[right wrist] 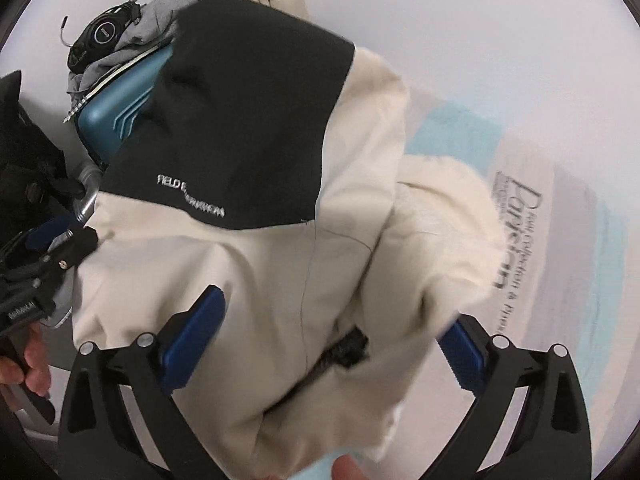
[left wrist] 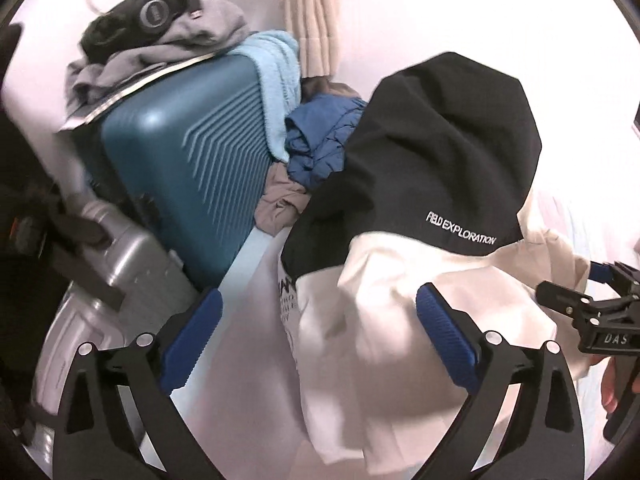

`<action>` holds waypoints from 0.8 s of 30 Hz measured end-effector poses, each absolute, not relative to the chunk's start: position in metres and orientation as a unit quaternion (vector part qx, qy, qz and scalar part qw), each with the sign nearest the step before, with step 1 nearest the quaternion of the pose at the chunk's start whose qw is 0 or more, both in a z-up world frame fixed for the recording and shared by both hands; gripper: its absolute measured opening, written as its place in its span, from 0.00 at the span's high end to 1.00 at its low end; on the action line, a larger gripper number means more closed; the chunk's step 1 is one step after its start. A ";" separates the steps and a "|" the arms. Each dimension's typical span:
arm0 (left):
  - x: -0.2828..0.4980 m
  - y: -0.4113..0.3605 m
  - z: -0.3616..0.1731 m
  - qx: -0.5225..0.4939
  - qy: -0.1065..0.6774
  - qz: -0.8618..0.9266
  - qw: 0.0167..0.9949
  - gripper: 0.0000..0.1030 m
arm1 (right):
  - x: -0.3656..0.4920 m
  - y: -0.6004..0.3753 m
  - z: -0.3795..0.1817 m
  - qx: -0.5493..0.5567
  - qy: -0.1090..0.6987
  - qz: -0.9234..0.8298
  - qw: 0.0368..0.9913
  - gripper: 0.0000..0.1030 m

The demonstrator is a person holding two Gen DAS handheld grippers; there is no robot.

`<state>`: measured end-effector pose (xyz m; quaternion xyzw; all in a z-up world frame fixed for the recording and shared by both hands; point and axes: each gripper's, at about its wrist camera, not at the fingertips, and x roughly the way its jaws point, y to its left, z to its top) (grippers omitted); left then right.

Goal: Fold large clothes

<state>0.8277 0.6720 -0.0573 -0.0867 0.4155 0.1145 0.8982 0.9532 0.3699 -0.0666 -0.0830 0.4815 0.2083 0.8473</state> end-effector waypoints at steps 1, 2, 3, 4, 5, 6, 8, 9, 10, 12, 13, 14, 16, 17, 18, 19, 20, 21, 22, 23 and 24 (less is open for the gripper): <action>0.823 0.671 -0.056 -0.088 0.414 0.118 0.898 0.06 | 0.946 0.367 -0.063 -0.083 0.474 0.204 0.853 0.07; 0.817 0.668 -0.055 -0.088 0.412 0.121 0.899 0.06 | 0.940 0.361 -0.059 -0.081 0.467 0.201 0.857 0.07; 0.814 0.666 -0.054 -0.089 0.413 0.123 0.898 0.06 | 0.935 0.359 -0.056 -0.080 0.460 0.200 0.861 0.07; 0.806 0.662 -0.053 -0.086 0.415 0.128 0.896 0.06 | 0.926 0.353 -0.050 -0.080 0.450 0.198 0.867 0.07; 0.802 0.659 -0.053 -0.085 0.417 0.130 0.896 0.06 | 0.922 0.360 -0.048 -0.079 0.446 0.196 0.870 0.07; 0.793 0.655 -0.051 -0.083 0.418 0.130 0.895 0.06 | 0.914 0.351 -0.044 -0.075 0.442 0.196 0.872 0.07; 0.780 0.646 -0.049 -0.075 0.415 0.135 0.897 0.06 | 0.898 0.340 -0.035 -0.080 0.434 0.191 0.877 0.07; 0.768 0.640 -0.046 -0.070 0.413 0.134 0.898 0.06 | 0.889 0.337 -0.031 -0.080 0.430 0.188 0.879 0.07; 0.760 0.635 -0.045 -0.065 0.412 0.138 0.898 0.06 | 0.877 0.331 -0.026 -0.075 0.427 0.186 0.882 0.07; 0.738 0.622 -0.039 -0.061 0.409 0.140 0.900 0.06 | 0.857 0.322 -0.019 -0.069 0.424 0.180 0.885 0.07; 0.728 0.617 -0.038 -0.060 0.409 0.141 0.900 0.06 | 0.845 0.320 -0.014 -0.066 0.419 0.176 0.889 0.07; 0.716 0.610 -0.036 -0.059 0.412 0.143 0.898 0.06 | 0.827 0.313 -0.009 -0.066 0.412 0.176 0.892 0.07; 0.692 0.595 -0.032 -0.064 0.414 0.145 0.896 0.06 | 0.796 0.303 -0.001 -0.058 0.404 0.173 0.897 0.07; 0.678 0.587 -0.031 -0.064 0.415 0.151 0.895 0.06 | 0.783 0.298 0.001 -0.057 0.404 0.171 0.897 0.07; 0.659 0.576 -0.028 -0.070 0.416 0.151 0.894 0.06 | 0.769 0.293 0.003 -0.055 0.401 0.170 0.899 0.07; 0.647 0.569 -0.028 -0.076 0.415 0.153 0.894 0.06 | 0.754 0.289 0.005 -0.055 0.399 0.167 0.900 0.07; 0.634 0.559 -0.028 -0.079 0.420 0.160 0.890 0.06 | 0.737 0.286 0.006 -0.059 0.398 0.165 0.900 0.07; 0.617 0.546 -0.031 -0.082 0.431 0.168 0.883 0.06 | 0.720 0.281 0.006 -0.062 0.395 0.159 0.903 0.07; 0.602 0.535 -0.033 -0.085 0.439 0.173 0.877 0.06 | 0.704 0.279 0.006 -0.067 0.394 0.150 0.904 0.07; 0.592 0.526 -0.035 -0.087 0.444 0.177 0.874 0.06 | 0.684 0.275 0.004 -0.074 0.392 0.150 0.905 0.07; 0.573 0.511 -0.036 -0.090 0.449 0.178 0.871 0.05 | 0.667 0.272 0.003 -0.080 0.390 0.149 0.905 0.07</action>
